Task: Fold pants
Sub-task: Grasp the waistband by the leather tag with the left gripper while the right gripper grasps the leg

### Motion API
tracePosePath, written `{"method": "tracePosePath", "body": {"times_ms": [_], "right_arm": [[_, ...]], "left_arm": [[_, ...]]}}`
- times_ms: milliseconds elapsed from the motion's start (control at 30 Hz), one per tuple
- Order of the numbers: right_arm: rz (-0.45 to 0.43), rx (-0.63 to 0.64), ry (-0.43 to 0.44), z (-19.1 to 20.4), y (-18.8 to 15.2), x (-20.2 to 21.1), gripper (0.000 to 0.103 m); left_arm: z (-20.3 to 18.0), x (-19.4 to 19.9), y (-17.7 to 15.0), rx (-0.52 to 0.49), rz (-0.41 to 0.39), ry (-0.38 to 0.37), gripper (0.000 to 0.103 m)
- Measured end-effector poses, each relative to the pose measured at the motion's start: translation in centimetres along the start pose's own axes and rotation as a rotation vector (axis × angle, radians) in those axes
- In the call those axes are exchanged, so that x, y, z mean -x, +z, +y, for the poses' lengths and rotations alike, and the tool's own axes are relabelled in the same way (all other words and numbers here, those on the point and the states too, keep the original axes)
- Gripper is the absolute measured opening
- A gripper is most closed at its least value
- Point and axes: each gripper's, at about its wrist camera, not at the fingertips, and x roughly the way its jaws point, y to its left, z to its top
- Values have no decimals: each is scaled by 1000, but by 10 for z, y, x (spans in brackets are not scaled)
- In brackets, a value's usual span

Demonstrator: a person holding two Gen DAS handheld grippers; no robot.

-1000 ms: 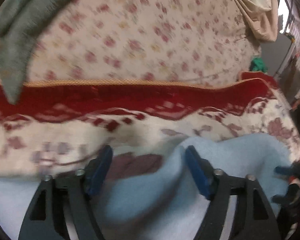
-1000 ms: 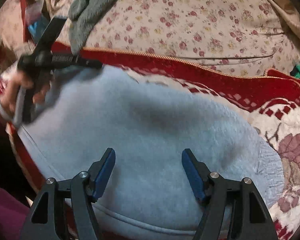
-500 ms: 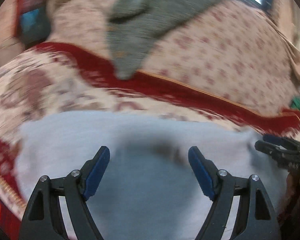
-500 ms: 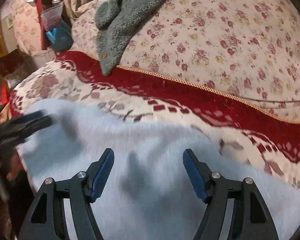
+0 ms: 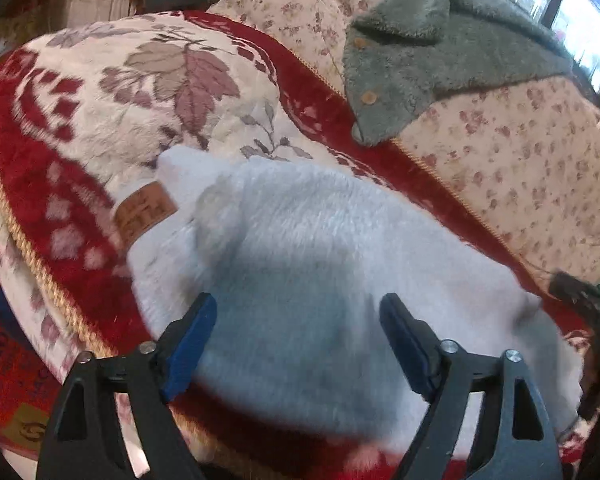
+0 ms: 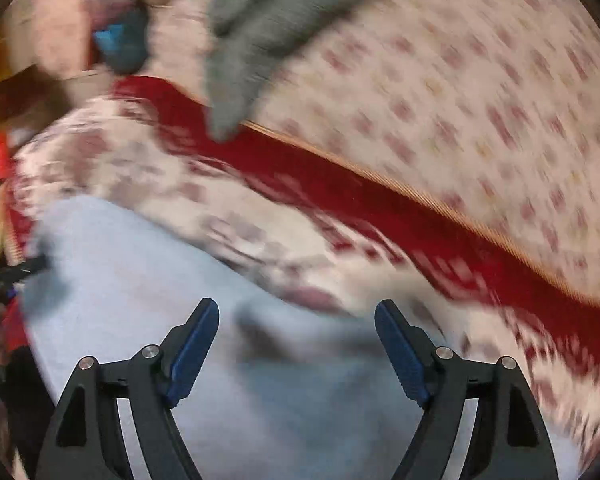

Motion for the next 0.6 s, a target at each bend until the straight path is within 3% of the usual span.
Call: {"method": "tracePosePath", "body": {"times_ms": [133, 367, 600], "right_arm": [[29, 113, 255, 48, 42, -28, 88], [155, 284, 458, 137, 92, -104, 88], [291, 464, 499, 212, 116, -171, 89]], "left_arm": [[25, 17, -10, 95, -9, -15, 89], [60, 9, -12, 258, 3, 6, 91], [74, -17, -8, 317, 55, -33, 92]]}}
